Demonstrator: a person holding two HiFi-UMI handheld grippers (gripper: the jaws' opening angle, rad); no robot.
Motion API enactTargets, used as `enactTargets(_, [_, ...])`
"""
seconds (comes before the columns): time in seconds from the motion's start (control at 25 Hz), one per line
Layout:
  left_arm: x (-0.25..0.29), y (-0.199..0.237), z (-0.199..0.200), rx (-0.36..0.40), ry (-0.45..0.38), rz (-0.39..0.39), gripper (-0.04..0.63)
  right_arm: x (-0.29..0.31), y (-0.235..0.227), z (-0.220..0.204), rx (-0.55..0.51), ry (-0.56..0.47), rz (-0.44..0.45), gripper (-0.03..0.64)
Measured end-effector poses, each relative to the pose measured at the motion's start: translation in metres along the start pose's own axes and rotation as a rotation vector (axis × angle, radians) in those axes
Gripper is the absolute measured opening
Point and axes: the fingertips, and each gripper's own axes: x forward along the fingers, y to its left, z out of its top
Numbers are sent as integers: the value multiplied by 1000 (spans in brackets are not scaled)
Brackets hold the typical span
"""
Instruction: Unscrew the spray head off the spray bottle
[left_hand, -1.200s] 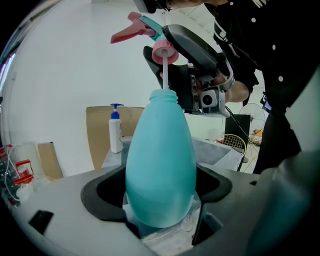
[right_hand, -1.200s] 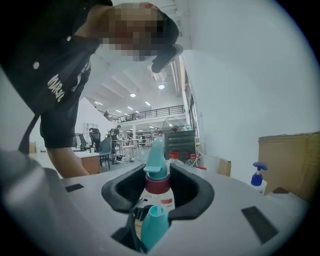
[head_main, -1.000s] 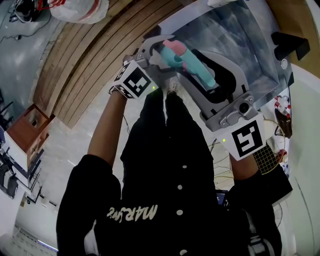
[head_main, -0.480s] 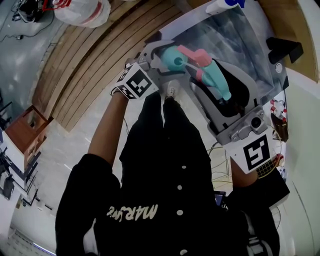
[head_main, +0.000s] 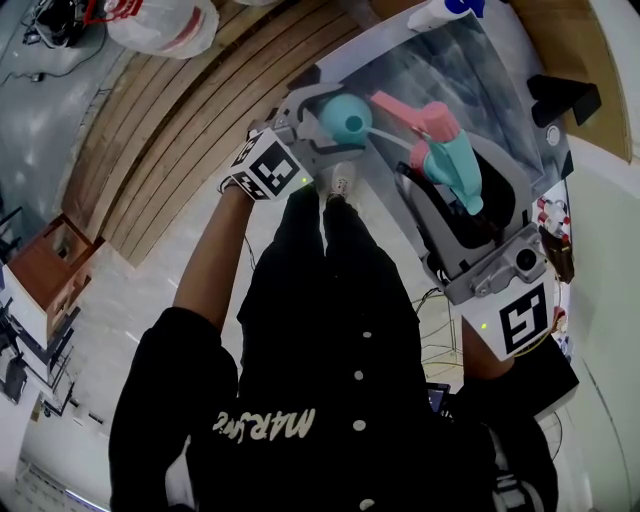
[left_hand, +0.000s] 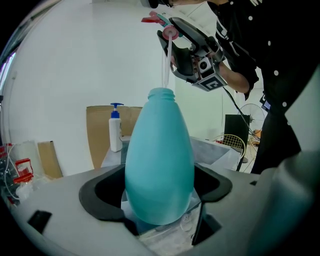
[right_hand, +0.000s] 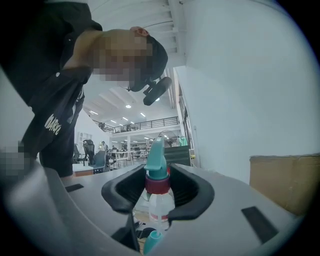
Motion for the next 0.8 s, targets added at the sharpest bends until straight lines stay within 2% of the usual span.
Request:
enactTargets(0.32, [-8,2,1,5,3,14,411,-3,-2,11,-3,-20,-11,161])
enactTargets(0.48, [-26,-5,1,0,15,24,410,-15,-6,8,-11,3,-43,161])
enactTargets(0.68, [-78,-1,16,-4,-10,121,407,-38,-17,-1,-57,29,-94,161])
enactTargets(0.72, [-92,0,23,1,-5,161,378,-44,-19,-4,-67,39,-102,161])
enactTargets(0.8, [-120,6,40,29,-11,269,190,-52,-25,-9,-85,55,-121,161])
